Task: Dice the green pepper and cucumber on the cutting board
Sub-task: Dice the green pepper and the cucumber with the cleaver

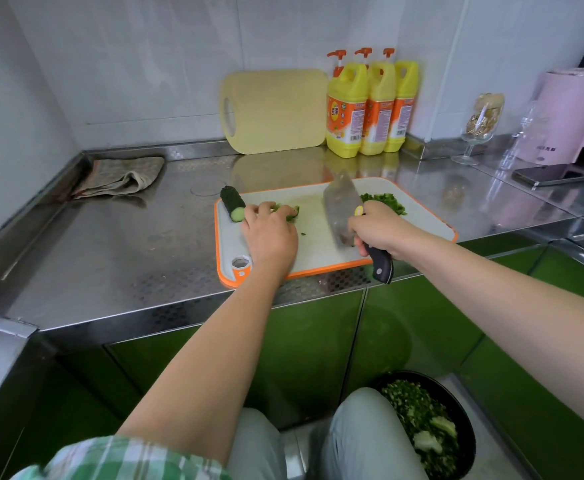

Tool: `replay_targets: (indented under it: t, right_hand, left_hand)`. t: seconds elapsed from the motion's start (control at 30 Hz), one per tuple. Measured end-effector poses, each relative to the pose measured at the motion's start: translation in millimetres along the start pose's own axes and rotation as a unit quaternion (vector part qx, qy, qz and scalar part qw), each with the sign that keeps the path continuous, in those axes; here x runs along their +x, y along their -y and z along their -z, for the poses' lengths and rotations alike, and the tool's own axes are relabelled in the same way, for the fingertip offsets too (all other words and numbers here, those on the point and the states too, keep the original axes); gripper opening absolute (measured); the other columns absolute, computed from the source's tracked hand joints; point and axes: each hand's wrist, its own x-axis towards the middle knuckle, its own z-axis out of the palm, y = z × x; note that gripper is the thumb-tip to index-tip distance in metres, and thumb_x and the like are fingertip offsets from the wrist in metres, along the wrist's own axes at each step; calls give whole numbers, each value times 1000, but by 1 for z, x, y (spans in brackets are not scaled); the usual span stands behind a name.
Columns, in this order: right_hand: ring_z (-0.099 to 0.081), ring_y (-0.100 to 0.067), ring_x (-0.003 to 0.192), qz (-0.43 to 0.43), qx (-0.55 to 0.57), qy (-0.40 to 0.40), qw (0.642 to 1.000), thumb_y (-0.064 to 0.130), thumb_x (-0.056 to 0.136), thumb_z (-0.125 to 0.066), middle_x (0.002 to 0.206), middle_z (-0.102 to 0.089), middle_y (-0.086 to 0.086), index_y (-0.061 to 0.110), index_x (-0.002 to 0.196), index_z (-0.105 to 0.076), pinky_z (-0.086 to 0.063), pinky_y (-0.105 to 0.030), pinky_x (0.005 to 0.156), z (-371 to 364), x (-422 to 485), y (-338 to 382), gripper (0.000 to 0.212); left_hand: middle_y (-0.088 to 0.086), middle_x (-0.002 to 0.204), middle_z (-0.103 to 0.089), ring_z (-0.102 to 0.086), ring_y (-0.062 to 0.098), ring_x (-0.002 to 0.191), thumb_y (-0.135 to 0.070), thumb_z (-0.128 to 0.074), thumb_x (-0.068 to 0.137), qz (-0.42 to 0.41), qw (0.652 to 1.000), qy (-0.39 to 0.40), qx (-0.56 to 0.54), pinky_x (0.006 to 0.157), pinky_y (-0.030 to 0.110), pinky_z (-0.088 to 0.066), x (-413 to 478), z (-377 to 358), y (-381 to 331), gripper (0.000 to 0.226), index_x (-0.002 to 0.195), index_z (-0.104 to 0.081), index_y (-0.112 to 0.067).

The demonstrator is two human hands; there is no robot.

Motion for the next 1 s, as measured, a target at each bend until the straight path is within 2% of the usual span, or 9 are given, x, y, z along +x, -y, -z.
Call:
replay_targets:
  t: [0.1, 0.23, 0.3, 0.5, 0.63, 0.73, 0.87, 1.0]
  right_hand:
    - [-45, -16, 35, 10, 20, 36, 999, 0, 90, -41, 54, -49, -10, 7, 71, -44, -34, -16, 38, -8, -5, 7, 21]
    - [-46, -18, 41, 0, 39, 50, 998, 1, 89, -42, 55, -50, -9, 7, 68, -45, -36, -21, 44, -10, -6, 10, 22]
    - [-46, -18, 42, -5, 50, 55, 997, 1, 89, -42, 55, -50, -9, 6, 71, -45, -35, -21, 44, -9, -7, 10, 20]
    - [-45, -17, 40, 7, 67, 98, 993, 3, 92, -42, 56, -48, -8, 7, 74, -45, -35, -17, 38, -20, -11, 17, 18]
    - [-43, -18, 39, 16, 16, 133, 991, 6, 93, -44, 55, -49, -10, 6, 73, -48, -37, -20, 40, -25, -13, 14, 20]
    - [-43, -17, 38, 2, -12, 94, 995, 3, 92, -44, 53, -49, -9, 6, 69, -48, -36, -17, 37, -12, -6, 4, 23]
    - [-44, -22, 44, -27, -35, -1, 999, -3, 88, -40, 54, -49, -14, 3, 61, -46, -36, -23, 46, 19, 11, -14, 28]
    - [-45, -22, 44, -6, -46, -2, 999, -1, 88, -37, 54, -50, -12, 2, 72, -48, -39, -24, 48, 22, 12, -11, 19]
  left_hand:
    - [3, 135, -52, -34, 30, 122, -13, -43, 91, 3, 999, 35, 26, 97, 37, -25, 2, 0, -1, 39, 121, -62, -31]
    - [10, 114, -58, -41, 31, 108, -22, -47, 94, -58, 988, 8, 146, 87, 39, -29, 6, 5, 6, 21, 110, -61, -22]
    - [12, 109, -58, -43, 32, 105, -29, -47, 95, -75, 983, 5, 169, 85, 40, -31, 9, 9, 12, 19, 106, -59, -18]
    - [15, 110, -58, -43, 32, 105, -34, -47, 96, -42, 988, -3, 151, 88, 39, -30, 10, 13, 17, 24, 110, -54, -16]
    - [16, 108, -59, -43, 33, 105, -35, -46, 95, -3, 993, -29, 113, 88, 40, -29, 12, 19, 18, 24, 106, -57, -17]
    - [14, 106, -60, -42, 32, 105, -36, -46, 94, 0, 995, -29, 96, 86, 38, -29, 11, 22, 16, 23, 103, -58, -18]
    - [13, 99, -61, -42, 30, 103, -36, -43, 95, -19, 996, -18, 89, 85, 39, -31, 3, 19, 14, 23, 99, -58, -18]
    - [14, 98, -62, -45, 31, 97, -36, -45, 94, -43, 993, -7, 107, 82, 39, -32, -3, 14, 12, 24, 99, -59, -17]
